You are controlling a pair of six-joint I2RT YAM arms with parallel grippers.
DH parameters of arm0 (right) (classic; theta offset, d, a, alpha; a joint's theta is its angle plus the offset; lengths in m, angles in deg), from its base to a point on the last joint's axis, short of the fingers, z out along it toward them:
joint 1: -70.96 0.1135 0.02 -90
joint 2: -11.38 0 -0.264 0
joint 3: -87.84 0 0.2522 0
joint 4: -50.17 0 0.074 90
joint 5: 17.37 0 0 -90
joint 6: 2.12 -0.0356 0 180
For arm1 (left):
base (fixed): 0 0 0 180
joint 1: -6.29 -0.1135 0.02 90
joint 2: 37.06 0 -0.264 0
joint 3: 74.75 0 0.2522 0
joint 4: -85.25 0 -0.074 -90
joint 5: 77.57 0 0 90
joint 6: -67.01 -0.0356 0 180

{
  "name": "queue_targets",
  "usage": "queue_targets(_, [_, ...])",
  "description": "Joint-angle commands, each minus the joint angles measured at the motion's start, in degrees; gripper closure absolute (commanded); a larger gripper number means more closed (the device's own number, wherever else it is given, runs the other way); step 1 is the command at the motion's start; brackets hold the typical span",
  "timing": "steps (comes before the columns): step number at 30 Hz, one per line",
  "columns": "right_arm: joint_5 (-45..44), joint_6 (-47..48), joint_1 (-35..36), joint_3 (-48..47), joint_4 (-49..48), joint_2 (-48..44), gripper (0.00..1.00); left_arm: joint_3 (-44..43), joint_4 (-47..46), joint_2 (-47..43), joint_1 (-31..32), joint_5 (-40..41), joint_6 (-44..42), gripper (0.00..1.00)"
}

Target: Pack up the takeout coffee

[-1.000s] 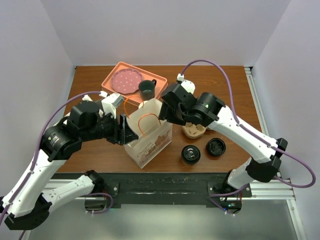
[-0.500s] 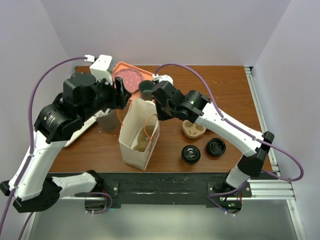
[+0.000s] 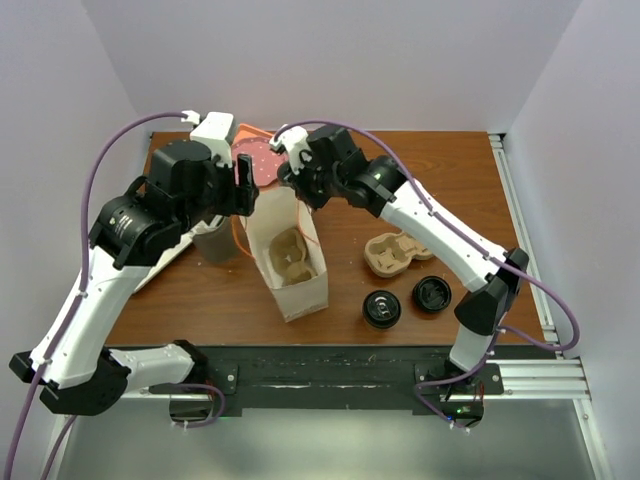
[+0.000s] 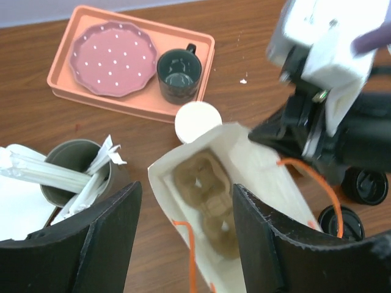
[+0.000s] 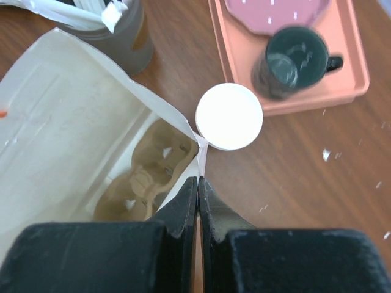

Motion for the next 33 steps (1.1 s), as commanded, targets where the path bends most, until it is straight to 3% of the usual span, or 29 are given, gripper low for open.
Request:
queue_targets(1, [15.89,11.49,-5.03,-3.10,-6.45,-0.07,0.97,2.14,0.61,-0.57,-2.12,-5.98,-1.62,0.34])
queue_targets(5, [29.44,18.24,-8.64,-2.77,-6.79,0.82,0.98,2.93,0.00,0.04,-4.58,-9.49,-2.68,0.34])
queue_targets(8, [39.37,17.32,-12.16,-1.61,-9.61,1.60,0.98,3.11,-1.32,1.44,-6.61,-13.62,-3.30,0.34])
queue_targets(14, [45.28,15.11,-14.01,-3.11,-13.21,3.36,0.98,3.55,-4.84,5.75,-7.66,-20.05,-4.35,0.34])
queue_targets(24, [40.99,9.66,-13.92,-2.41,-17.07,3.54,0.90,3.45,-7.48,11.73,-8.63,-20.07,-2.42,0.37])
queue_targets(27, [39.93,6.50,-14.01,-1.97,-18.65,2.84,0.83,6.26,-6.25,10.25,-8.63,-16.46,-1.63,0.38])
queue_targets(29, [37.65,2.73,-13.92,-1.88,-19.28,2.14,0.71,7.41,-6.68,9.89,-8.63,-13.99,-1.01,0.38])
queue_targets(33, [24.23,-9.57,-14.01,-2.66,-19.73,0.73,0.60,9.69,-6.69,10.41,-8.63,-13.63,-0.31,0.42])
